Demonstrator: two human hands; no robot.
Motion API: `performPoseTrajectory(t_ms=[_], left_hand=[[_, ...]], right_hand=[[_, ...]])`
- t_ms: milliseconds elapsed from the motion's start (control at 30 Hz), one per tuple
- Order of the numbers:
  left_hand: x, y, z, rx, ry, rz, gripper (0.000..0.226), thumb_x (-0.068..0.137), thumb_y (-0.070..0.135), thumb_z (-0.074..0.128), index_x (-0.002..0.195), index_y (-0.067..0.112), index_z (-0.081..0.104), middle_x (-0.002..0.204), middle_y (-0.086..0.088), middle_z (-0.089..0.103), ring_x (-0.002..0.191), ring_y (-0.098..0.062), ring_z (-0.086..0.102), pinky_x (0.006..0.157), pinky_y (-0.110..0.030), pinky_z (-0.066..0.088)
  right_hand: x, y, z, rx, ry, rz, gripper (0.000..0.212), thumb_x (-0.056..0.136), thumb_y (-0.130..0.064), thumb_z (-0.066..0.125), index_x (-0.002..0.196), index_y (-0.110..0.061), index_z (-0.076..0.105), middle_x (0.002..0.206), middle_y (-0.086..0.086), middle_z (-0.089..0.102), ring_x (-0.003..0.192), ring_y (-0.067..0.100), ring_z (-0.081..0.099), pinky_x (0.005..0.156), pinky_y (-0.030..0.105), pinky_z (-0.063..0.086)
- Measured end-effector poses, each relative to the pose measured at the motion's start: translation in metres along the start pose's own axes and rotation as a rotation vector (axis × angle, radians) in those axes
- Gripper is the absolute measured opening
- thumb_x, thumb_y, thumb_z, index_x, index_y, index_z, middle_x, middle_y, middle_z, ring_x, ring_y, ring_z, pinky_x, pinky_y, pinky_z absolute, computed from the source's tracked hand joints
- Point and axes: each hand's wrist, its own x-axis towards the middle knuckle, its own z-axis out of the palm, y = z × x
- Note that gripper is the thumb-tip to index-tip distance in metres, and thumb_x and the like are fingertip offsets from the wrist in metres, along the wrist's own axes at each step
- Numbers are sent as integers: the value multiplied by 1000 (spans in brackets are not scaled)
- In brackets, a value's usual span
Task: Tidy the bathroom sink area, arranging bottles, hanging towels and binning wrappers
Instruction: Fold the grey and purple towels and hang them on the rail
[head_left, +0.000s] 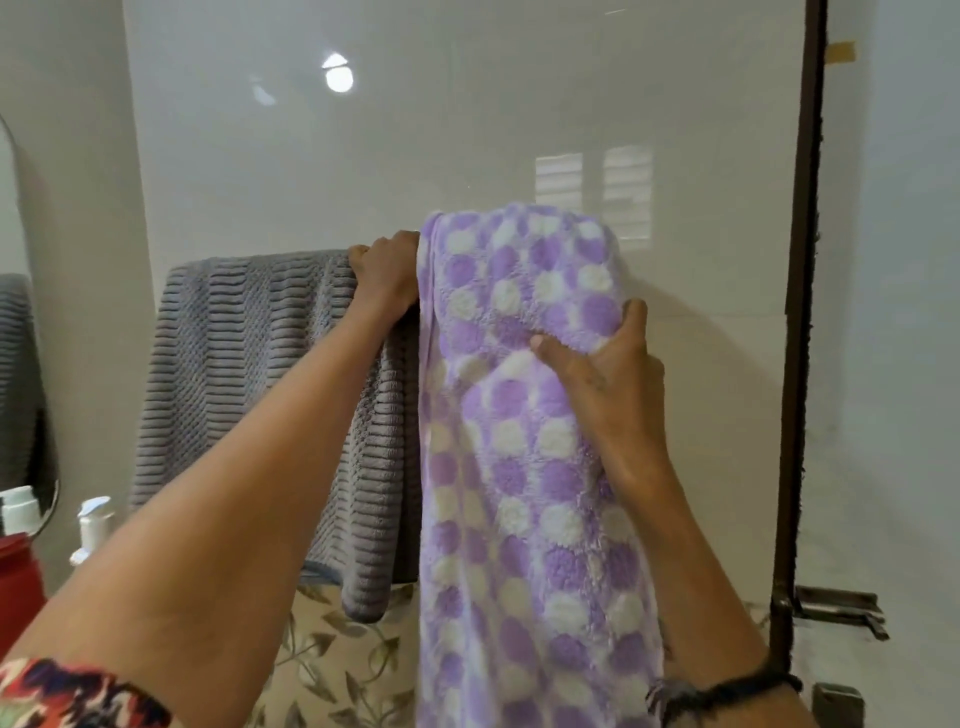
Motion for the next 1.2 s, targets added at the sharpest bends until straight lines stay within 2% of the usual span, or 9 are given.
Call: performPoseTrajectory(t_ms=[100, 233, 367, 567, 733, 800, 900, 1100, 1200], left_hand=[[1, -1, 1, 1, 21, 13, 25, 89, 15, 40, 64, 11, 37, 99, -21, 63, 95, -41, 57, 90, -46, 31], [0, 0, 0, 11, 7, 22, 20, 89, 15, 39, 70, 9, 39, 100, -21, 62, 97, -41, 57, 90, -47, 31], [-3, 2, -3, 8, -19, -4, 17, 89, 16, 40, 83, 6, 52, 103, -21, 61, 99, -42, 57, 91, -47, 31], [-4, 8, -12, -29, -100, -124, 26, 93, 19, 40, 106, 3, 56, 114, -20, 59, 108, -38, 53, 94, -43, 30], [5, -5, 3, -261, -154, -269, 41, 100, 20, 29, 132, -3, 40, 141, -24, 39, 128, -35, 38, 60, 7, 24], [1, 0, 1, -272, -113, -253, 39, 99, 25, 31, 126, 3, 48, 134, -25, 46, 122, -38, 44, 92, -14, 33], [-16, 17, -14, -263, -9, -174, 37, 95, 33, 32, 107, 11, 59, 121, -21, 58, 113, -39, 52, 97, -43, 30], [-95, 24, -16, -563, 177, 71, 39, 86, 16, 51, 125, 9, 51, 137, -15, 43, 130, -26, 36, 111, -32, 23], [-191, 27, -9, -876, -36, -22, 34, 90, 15, 46, 123, 10, 51, 132, -7, 49, 124, -15, 43, 101, -18, 33]], right_hand=[[22, -9, -9, 11, -183, 133, 78, 68, -51, 74, 128, -14, 40, 119, 4, 62, 105, 26, 61, 90, 38, 50], [61, -28, -12, 368, -401, 206, 34, 74, -43, 73, 100, -22, 66, 73, -12, 75, 63, 0, 70, 48, 10, 51], [59, -23, 9, 362, -224, 208, 75, 62, -46, 77, 125, -14, 55, 119, 8, 66, 108, 25, 63, 95, 38, 50], [30, -22, -6, 296, -86, 133, 48, 64, -37, 71, 110, -22, 66, 103, -1, 71, 96, 23, 66, 88, 40, 53], [-55, 22, -36, 170, -110, 210, 34, 66, -38, 73, 98, -26, 69, 101, 0, 72, 93, 24, 66, 83, 44, 54], [-74, 46, -45, 160, -147, 305, 7, 78, -29, 70, 82, -28, 64, 99, 5, 70, 92, 27, 64, 87, 47, 51], [-85, 67, -53, 26, -174, 402, 16, 86, -23, 62, 72, -20, 54, 84, 4, 63, 87, 27, 60, 80, 36, 47], [-105, 68, -73, -12, -151, 310, 27, 69, -48, 45, 63, -23, 55, 66, -3, 64, 61, 16, 56, 52, 27, 38], [-104, 74, -82, 8, -114, 309, 24, 65, -50, 47, 53, -29, 52, 63, -4, 59, 57, 13, 48, 53, 28, 38]])
